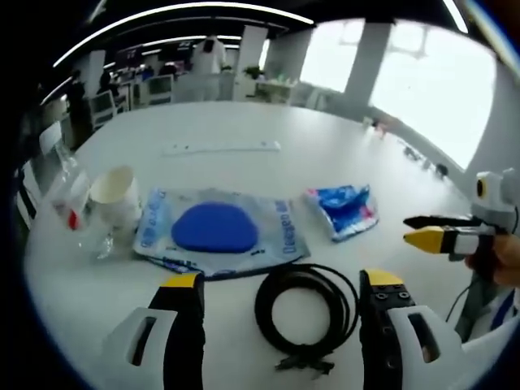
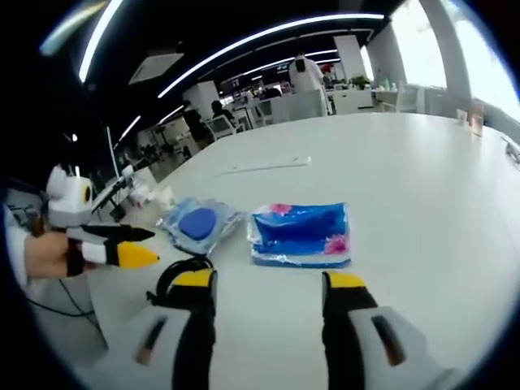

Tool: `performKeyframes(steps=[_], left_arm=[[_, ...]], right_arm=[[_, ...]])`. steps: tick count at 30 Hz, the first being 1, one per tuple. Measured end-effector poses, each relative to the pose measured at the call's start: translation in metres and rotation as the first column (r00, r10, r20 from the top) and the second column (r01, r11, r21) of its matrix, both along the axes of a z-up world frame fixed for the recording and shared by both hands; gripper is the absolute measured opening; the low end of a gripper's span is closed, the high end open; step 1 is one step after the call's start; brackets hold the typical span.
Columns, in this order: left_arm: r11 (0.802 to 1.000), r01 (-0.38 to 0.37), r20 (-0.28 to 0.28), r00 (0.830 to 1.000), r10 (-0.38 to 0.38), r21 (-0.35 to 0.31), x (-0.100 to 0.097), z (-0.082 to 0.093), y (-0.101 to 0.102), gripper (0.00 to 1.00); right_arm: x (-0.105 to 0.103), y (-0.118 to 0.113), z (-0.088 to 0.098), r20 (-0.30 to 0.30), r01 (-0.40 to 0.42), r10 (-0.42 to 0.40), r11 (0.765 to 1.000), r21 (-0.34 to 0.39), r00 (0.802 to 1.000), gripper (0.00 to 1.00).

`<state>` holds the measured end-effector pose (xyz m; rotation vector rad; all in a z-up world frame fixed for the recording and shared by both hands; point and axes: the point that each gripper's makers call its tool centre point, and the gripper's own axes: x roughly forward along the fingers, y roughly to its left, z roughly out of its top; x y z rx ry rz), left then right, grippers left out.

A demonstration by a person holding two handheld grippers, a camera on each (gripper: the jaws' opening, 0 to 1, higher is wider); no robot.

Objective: Arrange the tabletop items into an orderly group along one side of the table until the central work area is clear of visible clutter.

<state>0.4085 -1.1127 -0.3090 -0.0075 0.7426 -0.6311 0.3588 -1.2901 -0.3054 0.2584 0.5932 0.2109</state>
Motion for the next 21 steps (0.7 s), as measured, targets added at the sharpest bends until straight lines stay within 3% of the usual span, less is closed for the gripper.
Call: performKeyframes(steps=[12,21], left_arm=[[1.000,-0.021,-0.009,1.000,0.021,0.007,-0.009,-0.001,0.009,0.73],[0.998,-0.054,-0.064,0.996,0.055,0.016,-0.024,-0.018,0.019,0.71]], right_arm=[[-0.006,0.014,-0.001,-0.008,-0.033,0.033,0.999,0.011,0.999,0.49],[-0.011,0.048,-0.011,-0.034,-0.105,0.106,0.994,0.024,0.994,0.47]])
